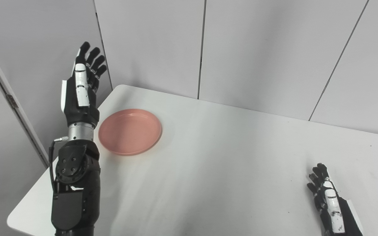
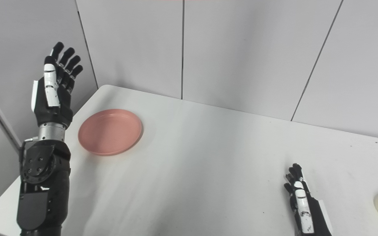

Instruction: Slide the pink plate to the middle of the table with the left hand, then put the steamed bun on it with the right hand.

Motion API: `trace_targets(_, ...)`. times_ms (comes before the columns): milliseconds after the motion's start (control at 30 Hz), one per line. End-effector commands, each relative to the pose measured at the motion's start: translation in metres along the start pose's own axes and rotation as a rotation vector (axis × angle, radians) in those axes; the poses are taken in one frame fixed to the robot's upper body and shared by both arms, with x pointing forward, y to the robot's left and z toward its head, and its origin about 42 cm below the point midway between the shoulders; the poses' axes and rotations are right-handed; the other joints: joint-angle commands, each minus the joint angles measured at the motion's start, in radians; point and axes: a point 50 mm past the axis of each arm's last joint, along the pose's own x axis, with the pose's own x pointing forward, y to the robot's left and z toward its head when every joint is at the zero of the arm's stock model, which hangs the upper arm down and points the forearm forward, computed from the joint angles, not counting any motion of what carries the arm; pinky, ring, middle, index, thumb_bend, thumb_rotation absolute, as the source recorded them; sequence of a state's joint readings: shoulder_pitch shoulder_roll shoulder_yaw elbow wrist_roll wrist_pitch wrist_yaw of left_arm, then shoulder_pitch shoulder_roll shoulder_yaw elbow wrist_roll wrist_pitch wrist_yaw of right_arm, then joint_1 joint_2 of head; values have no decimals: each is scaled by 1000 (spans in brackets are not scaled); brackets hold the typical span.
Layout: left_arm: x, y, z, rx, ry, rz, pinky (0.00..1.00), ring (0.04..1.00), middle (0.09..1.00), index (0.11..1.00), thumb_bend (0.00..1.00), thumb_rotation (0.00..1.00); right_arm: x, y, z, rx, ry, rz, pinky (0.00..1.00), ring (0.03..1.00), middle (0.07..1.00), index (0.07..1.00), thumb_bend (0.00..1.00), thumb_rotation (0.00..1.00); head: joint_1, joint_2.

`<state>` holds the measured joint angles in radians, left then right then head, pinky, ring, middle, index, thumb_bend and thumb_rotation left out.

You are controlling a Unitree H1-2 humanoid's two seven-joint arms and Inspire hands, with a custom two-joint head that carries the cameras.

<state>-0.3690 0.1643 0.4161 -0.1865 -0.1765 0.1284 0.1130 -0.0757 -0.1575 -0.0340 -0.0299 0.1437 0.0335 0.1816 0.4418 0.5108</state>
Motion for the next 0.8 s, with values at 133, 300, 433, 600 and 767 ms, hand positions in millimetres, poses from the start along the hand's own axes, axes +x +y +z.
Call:
trace_targets(133, 13, 15, 5, -15, -65, 44, 918, 906, 910, 909, 520, 1000, -2, -14, -2, -24, 37, -44, 1000, 1000, 1000, 1000, 53, 1000, 4, 1)
trace_targets(300, 18, 27, -10, -5, -30, 85, 912, 903, 907, 907, 508, 1000, -2, -16, -2, -21, 47, -42, 1000, 1000, 1000, 1000, 52, 1000, 24, 3)
trace_targets(433, 20, 32, -19, -26, -10, 118, 914, 904, 907, 908, 503, 1000, -2, -16, -1, -11, 53, -47, 1000, 1000, 1000, 1000, 36, 1000, 16, 1)
trace_targets(600, 22, 41, -30, -62, 7, 138, 918, 909, 911, 909, 504, 1000, -2, -18, -3, -8, 51, -44, 1000, 1000, 1000, 1000, 74, 1000, 17, 0)
trace_targets(767, 23, 48, -37, -83, 23, 158, 920, 903, 904, 899, 490, 1000, -2, -18, -2, -14, 49, -49, 1000, 1000, 1000, 1000, 70, 1000, 19, 2)
